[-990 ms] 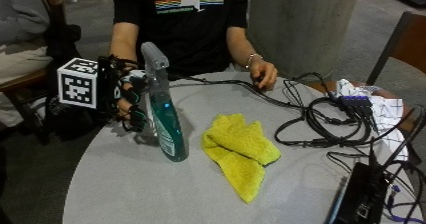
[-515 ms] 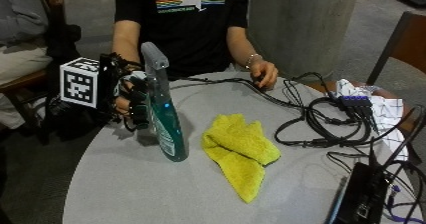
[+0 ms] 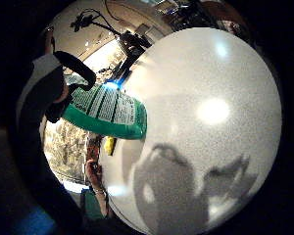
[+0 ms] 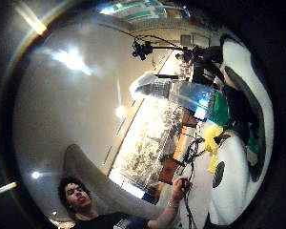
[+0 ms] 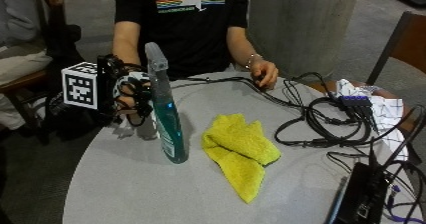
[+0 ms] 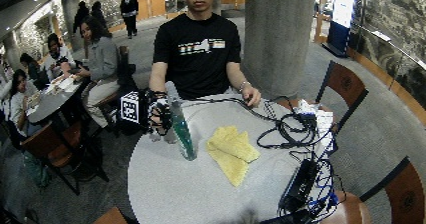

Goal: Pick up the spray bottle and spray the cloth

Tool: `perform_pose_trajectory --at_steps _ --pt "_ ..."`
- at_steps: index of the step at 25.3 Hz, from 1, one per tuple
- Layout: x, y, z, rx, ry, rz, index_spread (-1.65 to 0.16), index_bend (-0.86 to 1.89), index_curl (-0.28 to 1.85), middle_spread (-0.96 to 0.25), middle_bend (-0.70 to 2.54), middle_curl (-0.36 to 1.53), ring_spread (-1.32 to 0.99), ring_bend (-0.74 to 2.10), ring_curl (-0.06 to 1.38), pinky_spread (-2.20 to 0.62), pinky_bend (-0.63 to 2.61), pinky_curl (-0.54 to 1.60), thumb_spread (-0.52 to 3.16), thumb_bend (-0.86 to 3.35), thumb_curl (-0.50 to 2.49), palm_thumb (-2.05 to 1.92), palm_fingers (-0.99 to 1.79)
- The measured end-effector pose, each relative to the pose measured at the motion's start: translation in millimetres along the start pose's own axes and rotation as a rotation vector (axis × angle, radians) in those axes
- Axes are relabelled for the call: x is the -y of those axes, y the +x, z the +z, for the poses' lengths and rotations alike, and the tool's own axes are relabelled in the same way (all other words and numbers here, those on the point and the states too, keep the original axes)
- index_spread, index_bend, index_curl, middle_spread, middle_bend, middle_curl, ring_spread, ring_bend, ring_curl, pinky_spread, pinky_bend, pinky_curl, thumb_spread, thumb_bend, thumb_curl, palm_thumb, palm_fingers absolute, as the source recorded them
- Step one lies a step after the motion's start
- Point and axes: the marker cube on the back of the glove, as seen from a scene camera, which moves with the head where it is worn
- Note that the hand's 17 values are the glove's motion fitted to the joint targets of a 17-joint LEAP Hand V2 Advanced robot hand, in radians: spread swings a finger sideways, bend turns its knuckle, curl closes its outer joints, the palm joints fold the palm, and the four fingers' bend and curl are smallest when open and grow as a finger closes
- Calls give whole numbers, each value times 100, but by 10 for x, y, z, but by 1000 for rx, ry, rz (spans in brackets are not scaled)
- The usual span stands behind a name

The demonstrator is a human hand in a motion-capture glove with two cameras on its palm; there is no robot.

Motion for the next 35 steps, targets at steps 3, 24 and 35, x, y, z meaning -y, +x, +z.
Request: perform_pose_trajectory --at_steps 3,24,35 --pt "-8 -34 22 16 -15 -1 -20 31 38 -11 37 53 -16 62 51 -23 45 42 46 4 58 122 123" --pt "33 -35 378 -56 -174 92 -34 8 26 5 20 44 7 24 35 30 50 39 86 -2 47 89 28" --pt "311 110 574 -90 -80 114 -36 9 22 8 25 43 13 24 34 36 54 39 86 -6 43 81 22"
